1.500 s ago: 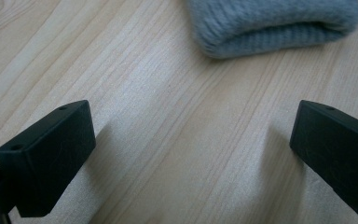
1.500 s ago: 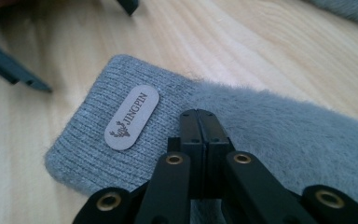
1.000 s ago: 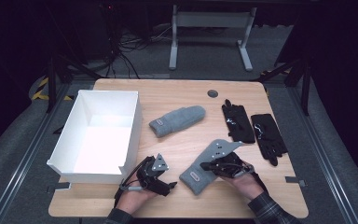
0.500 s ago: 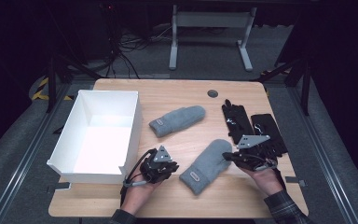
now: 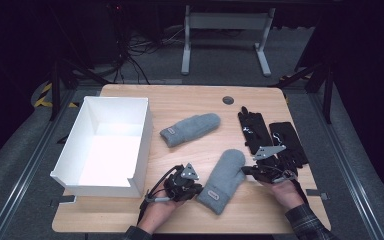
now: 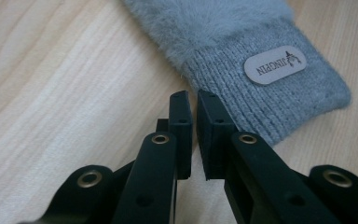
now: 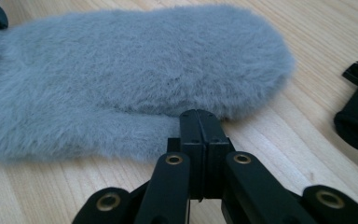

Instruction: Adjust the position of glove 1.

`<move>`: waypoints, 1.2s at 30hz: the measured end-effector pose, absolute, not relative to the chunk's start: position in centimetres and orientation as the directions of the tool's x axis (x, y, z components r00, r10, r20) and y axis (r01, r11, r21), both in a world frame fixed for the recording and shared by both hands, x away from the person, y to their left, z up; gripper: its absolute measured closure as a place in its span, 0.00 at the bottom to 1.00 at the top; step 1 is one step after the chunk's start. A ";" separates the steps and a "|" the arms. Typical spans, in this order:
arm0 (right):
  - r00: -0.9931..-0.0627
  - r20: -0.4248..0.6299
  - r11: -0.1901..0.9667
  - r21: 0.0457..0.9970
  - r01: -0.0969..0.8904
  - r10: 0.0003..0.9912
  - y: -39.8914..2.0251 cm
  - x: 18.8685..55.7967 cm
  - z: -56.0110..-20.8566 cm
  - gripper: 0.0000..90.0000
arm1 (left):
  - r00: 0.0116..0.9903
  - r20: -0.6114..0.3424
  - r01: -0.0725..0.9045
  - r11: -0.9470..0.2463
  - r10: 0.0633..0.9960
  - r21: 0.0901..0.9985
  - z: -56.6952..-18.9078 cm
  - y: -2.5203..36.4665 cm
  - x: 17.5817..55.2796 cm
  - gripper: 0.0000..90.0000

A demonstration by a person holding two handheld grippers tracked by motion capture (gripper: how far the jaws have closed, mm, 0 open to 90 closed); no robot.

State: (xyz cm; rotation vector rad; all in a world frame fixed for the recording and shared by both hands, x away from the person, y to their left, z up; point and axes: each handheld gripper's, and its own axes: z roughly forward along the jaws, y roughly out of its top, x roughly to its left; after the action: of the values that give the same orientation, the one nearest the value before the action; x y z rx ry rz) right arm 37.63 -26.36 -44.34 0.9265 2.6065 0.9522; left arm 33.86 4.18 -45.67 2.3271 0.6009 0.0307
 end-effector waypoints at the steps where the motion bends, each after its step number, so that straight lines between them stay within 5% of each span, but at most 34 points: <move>1: -0.779 0.013 0.592 0.641 0.488 0.628 -26.4 37.6 -44.3 1.00 | 0.893 -0.146 0.409 -0.633 0.425 0.657 -45.7 4.1 33.7 0.94; 12: -0.809 0.003 0.616 0.646 0.451 0.588 -25.3 37.4 -44.4 1.00 | 0.901 -0.157 0.404 -0.648 0.405 0.646 -45.6 4.1 32.5 0.89; 23: -0.770 -0.002 0.555 0.695 0.458 0.638 -27.5 36.1 -44.5 0.40 | 0.845 -0.105 0.450 -0.590 0.525 0.671 -44.9 5.5 35.0 0.45; 36: -0.764 -0.007 0.548 0.701 0.456 0.645 -30.4 33.7 -45.9 0.25 | 0.758 -0.065 0.490 -0.502 0.648 0.713 -43.1 5.6 39.5 0.45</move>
State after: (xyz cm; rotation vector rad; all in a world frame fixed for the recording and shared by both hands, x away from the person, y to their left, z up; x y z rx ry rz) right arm 33.68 -30.37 -45.85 0.9177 2.5220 1.0292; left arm 39.48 5.55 -43.13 2.2028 0.8479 0.2708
